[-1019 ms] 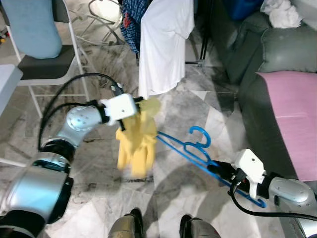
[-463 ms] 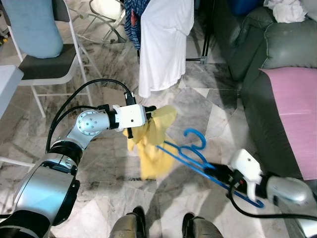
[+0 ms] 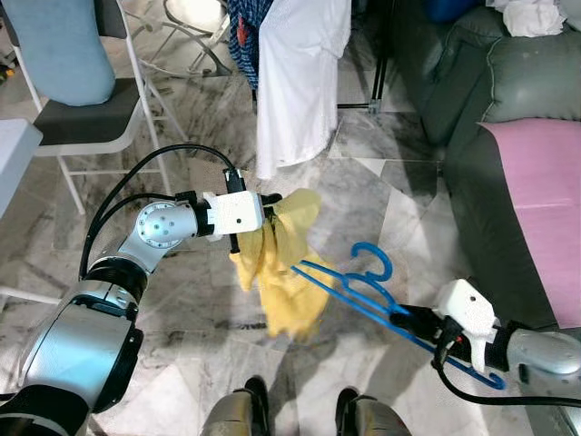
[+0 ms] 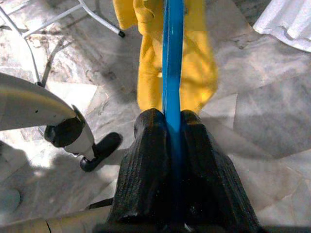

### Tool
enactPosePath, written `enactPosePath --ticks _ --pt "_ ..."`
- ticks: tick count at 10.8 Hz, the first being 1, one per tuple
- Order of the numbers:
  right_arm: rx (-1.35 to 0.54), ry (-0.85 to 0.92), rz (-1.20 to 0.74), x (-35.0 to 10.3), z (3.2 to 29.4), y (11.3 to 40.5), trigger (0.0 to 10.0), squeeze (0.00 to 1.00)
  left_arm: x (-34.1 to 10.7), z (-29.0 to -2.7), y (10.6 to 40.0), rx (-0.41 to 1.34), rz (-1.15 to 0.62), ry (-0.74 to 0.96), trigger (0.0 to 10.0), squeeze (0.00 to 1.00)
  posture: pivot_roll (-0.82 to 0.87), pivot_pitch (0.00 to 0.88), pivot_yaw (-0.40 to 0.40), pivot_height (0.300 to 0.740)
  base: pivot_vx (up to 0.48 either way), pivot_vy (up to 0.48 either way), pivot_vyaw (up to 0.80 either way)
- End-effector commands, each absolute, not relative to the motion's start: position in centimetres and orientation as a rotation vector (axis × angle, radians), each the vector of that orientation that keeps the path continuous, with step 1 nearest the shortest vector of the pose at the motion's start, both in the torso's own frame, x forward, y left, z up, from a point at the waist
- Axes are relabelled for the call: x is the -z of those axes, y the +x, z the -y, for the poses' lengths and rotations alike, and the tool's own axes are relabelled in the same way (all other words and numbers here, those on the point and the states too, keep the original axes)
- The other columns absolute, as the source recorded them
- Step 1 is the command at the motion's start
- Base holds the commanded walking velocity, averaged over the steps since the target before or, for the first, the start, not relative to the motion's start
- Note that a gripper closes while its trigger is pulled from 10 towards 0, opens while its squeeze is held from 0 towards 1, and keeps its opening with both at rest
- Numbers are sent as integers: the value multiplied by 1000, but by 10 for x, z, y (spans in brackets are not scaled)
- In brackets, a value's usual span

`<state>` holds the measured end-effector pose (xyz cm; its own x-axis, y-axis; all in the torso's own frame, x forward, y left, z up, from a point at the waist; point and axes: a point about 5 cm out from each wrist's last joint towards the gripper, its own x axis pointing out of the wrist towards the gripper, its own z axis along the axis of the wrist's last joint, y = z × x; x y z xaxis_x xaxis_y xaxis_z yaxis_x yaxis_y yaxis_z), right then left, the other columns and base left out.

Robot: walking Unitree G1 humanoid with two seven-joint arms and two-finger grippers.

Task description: Hang hanger

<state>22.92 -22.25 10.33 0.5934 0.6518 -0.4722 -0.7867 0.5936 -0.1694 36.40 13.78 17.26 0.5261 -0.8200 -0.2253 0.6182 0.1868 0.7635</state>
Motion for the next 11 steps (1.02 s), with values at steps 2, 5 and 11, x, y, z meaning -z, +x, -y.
enactPosePath --ticks 2,5,11 --pt "-858 -396 -361 -107 222 229 10000 0 -175 -144 365 1011 256 945 10000 0 -180 241 108 740 0 0 0" --pt "-846 -418 -349 -108 222 234 10000 0 -172 -145 363 1025 252 951 10000 0 -172 240 108 740 0 0 0" --pt "-842 -452 -315 -107 217 245 10000 0 -168 -139 357 1083 284 953 10000 0 -159 242 108 740 0 0 0"
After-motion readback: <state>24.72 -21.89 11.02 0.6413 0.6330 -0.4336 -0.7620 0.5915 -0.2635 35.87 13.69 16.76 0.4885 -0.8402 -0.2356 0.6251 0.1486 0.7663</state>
